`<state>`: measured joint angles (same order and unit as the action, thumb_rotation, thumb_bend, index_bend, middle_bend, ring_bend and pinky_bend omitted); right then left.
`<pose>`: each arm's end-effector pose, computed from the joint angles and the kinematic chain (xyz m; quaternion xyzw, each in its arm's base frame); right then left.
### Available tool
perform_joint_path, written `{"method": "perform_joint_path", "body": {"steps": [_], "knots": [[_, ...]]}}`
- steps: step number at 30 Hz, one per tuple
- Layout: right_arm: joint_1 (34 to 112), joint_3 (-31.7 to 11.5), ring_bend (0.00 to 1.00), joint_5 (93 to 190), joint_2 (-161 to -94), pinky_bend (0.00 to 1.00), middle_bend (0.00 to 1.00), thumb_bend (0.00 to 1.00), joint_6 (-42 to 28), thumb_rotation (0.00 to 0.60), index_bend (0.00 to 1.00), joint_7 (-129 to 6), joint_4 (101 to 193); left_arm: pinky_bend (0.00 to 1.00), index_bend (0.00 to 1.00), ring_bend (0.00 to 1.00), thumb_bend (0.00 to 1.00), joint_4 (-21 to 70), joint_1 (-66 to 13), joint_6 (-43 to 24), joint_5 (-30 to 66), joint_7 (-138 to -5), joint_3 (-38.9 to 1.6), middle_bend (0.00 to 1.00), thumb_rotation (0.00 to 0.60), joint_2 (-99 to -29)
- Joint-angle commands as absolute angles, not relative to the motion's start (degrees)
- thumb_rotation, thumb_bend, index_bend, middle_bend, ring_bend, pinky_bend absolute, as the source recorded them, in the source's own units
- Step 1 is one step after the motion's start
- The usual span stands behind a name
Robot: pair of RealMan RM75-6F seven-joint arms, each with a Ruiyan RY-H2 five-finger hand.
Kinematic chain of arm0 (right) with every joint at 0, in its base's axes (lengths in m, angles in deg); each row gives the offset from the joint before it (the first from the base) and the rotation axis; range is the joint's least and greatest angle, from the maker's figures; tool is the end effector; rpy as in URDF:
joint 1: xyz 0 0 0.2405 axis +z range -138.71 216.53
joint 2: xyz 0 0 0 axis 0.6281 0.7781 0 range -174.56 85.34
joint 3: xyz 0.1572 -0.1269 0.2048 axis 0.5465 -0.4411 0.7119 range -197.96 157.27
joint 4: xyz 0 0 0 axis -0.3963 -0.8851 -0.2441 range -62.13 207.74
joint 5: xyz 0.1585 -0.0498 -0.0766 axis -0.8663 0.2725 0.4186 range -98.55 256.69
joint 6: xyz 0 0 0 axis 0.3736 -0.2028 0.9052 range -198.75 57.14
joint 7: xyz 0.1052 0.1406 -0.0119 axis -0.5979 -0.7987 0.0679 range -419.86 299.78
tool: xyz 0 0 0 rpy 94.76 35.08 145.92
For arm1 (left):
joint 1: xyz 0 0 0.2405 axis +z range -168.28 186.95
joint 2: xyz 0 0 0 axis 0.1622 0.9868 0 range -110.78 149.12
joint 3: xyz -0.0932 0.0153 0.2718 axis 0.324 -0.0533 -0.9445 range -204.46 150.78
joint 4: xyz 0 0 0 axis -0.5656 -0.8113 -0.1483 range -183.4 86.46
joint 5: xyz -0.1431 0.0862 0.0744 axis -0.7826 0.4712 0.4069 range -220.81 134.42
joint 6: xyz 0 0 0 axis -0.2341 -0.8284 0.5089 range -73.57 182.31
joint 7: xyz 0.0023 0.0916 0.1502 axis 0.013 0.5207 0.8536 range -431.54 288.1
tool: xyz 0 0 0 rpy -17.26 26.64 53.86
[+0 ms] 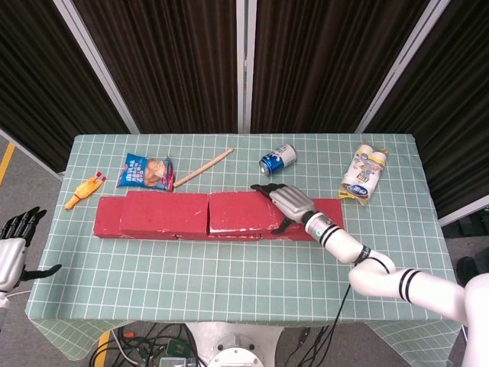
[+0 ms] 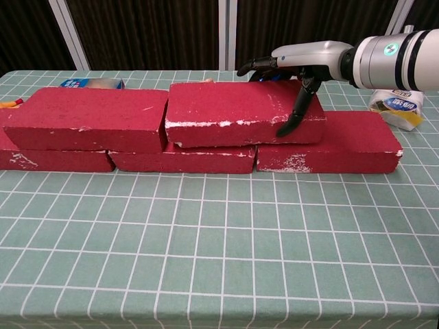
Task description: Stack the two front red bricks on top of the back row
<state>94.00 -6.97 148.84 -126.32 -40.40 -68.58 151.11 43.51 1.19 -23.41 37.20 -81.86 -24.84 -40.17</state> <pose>-0.1150 -0.4368 0.0057 0.7793 -0.4504 0.3385 0.2744 -0.3463 0.2285 0.2132 -0.5740 -0.4579 -0.3751 0.5658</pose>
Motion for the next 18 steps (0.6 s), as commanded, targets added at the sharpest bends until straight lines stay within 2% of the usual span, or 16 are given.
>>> {"method": "perform_joint_path", "body": {"steps": [1, 18], "knots": [[94.4, -7.0, 0.12, 148.3, -126.1, 0.18, 0.17, 0.02, -40.9, 0.600, 0.00, -68.7, 151.1, 0.00, 0.02, 0.00, 0.01, 43.5, 1.3, -23.4, 37.3, -82.0, -24.8, 0.00, 0.600, -40.1], [96.5, -8.1, 0.11, 144.3, -126.0, 0.16, 0.16, 0.02, -41.5, 0.600, 0.00, -65.5, 151.7, 0.00, 0.02, 0.00, 0.01, 42.7, 1.5, -22.7, 37.5, -82.9, -24.8, 0.00, 0.600, -40.3]]}}
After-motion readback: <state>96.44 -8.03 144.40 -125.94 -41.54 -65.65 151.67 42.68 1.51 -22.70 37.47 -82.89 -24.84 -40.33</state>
